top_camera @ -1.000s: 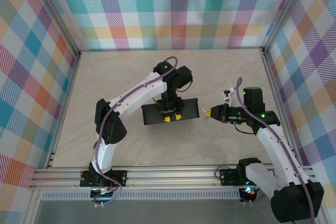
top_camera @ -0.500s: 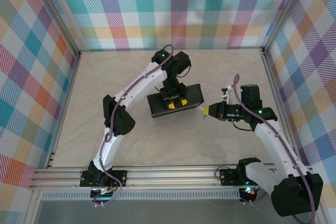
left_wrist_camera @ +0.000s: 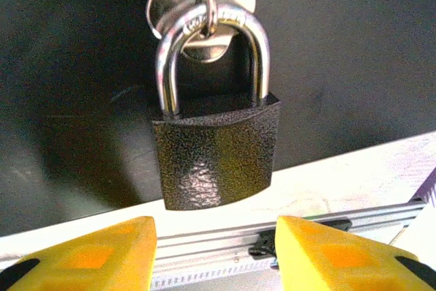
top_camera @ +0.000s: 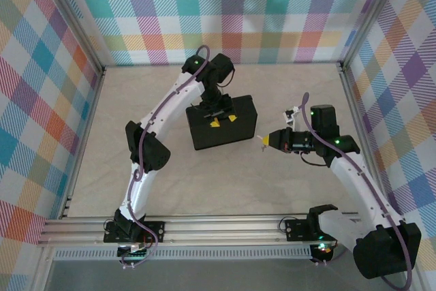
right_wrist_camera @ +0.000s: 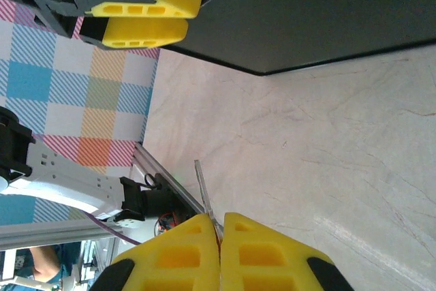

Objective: Unlock the padlock with the key

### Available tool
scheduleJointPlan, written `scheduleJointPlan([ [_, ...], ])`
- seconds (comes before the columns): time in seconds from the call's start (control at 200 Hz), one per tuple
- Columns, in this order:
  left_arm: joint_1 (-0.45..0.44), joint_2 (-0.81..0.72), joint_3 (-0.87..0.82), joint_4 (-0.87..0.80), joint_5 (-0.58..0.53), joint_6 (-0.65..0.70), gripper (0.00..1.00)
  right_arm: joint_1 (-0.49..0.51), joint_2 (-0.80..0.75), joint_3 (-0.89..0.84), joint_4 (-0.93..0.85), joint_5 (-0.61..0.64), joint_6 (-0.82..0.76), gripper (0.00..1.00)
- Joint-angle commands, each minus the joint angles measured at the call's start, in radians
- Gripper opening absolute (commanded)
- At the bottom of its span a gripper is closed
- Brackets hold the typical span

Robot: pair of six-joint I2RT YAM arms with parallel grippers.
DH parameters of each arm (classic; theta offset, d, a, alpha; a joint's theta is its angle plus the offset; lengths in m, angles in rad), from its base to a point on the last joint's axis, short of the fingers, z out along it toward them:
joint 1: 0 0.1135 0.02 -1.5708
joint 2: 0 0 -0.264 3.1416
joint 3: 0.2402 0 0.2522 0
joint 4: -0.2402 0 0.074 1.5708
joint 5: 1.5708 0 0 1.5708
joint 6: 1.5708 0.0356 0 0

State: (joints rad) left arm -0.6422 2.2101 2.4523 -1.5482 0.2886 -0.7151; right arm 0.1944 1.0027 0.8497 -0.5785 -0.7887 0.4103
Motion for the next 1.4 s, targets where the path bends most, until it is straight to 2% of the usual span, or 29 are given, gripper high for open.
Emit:
scheduleJointPlan([
  [0.0,0.004,-0.102,0.005,0.042,-0.073,0.088,0.50,0.010,0.002,0.048,-0.052,0.012,-0.005,0.08],
  [0.2,0.017,-0.233,-0.108,0.212,-0.221,0.208,0.52,0.018,0.006,0.095,-0.091,0.029,-0.008,0.08],
  [0.32,0.036,-0.264,-0.128,0.281,-0.405,0.312,0.54,0.041,0.017,0.117,-0.090,0.055,0.009,0.08],
  [0.41,0.062,-0.308,-0.258,0.418,-0.466,0.428,0.56,0.063,0.014,0.133,-0.090,0.082,0.025,0.08],
  [0.605,0.213,-0.402,-0.596,0.731,-0.206,0.589,0.59,0.096,-0.016,0.111,-0.077,0.135,0.068,0.08],
  [0.705,0.273,-0.433,-0.719,0.836,-0.062,0.621,0.59,0.107,-0.030,0.084,-0.064,0.143,0.089,0.08],
  [0.8,0.320,-0.469,-0.828,0.933,0.090,0.603,0.59,0.119,-0.029,0.071,-0.063,0.161,0.101,0.08],
  [0.885,0.346,-0.501,-0.897,0.993,0.184,0.572,0.59,0.133,-0.020,0.069,-0.054,0.176,0.107,0.08],
  [1.07,0.348,-0.577,-1.010,1.042,0.369,0.496,0.58,0.158,0.020,0.074,-0.041,0.202,0.105,0.08],
  [1.165,0.328,-0.635,-1.093,1.080,0.410,0.455,0.58,0.162,0.046,0.084,-0.032,0.215,0.102,0.08],
  [1.395,0.268,-0.759,-1.177,1.027,0.403,0.428,0.58,0.165,0.100,0.129,-0.038,0.229,0.071,0.08],
])
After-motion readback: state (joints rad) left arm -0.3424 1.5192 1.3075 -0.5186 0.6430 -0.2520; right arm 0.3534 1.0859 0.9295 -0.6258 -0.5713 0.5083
